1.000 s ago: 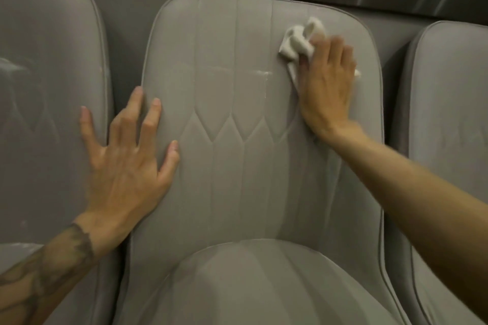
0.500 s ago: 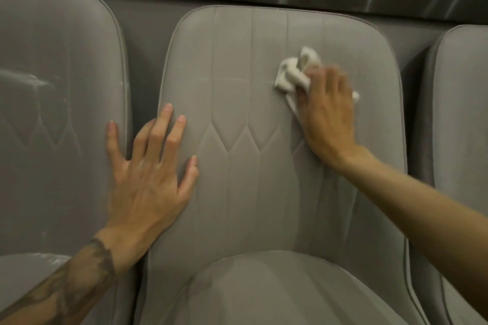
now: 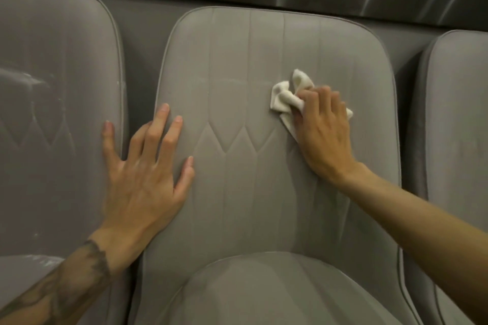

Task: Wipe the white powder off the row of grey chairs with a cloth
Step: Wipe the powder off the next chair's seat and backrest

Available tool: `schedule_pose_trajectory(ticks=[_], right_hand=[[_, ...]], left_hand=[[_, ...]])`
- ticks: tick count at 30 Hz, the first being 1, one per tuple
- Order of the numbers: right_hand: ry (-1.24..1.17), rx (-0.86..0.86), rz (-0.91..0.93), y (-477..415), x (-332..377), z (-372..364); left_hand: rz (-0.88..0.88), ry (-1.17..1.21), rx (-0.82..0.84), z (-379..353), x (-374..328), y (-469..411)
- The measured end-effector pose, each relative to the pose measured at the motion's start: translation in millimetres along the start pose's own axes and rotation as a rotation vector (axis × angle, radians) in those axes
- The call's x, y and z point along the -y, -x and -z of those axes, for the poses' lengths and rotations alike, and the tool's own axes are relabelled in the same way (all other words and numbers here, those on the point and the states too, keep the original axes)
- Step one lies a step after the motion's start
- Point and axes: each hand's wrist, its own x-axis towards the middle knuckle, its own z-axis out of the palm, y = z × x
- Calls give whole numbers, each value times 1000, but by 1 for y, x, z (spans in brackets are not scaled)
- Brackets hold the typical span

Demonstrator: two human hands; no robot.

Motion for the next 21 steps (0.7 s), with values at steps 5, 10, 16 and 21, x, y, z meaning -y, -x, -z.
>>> schedule_pose_trajectory(ticks=[5,10,16,21], right_hand=[[127,-58,-10,-74,-29,8],[120,-104,-231,-88,-16,-2],[20,144,292,-7,-10,11],[32,-35,-83,-51,-13,5]], left_hand=[[4,12,-2,1,0,0],[6,15,-1,-1,0,0],[3,12,-2,0,0,0],[6,10,1,0,0,1]])
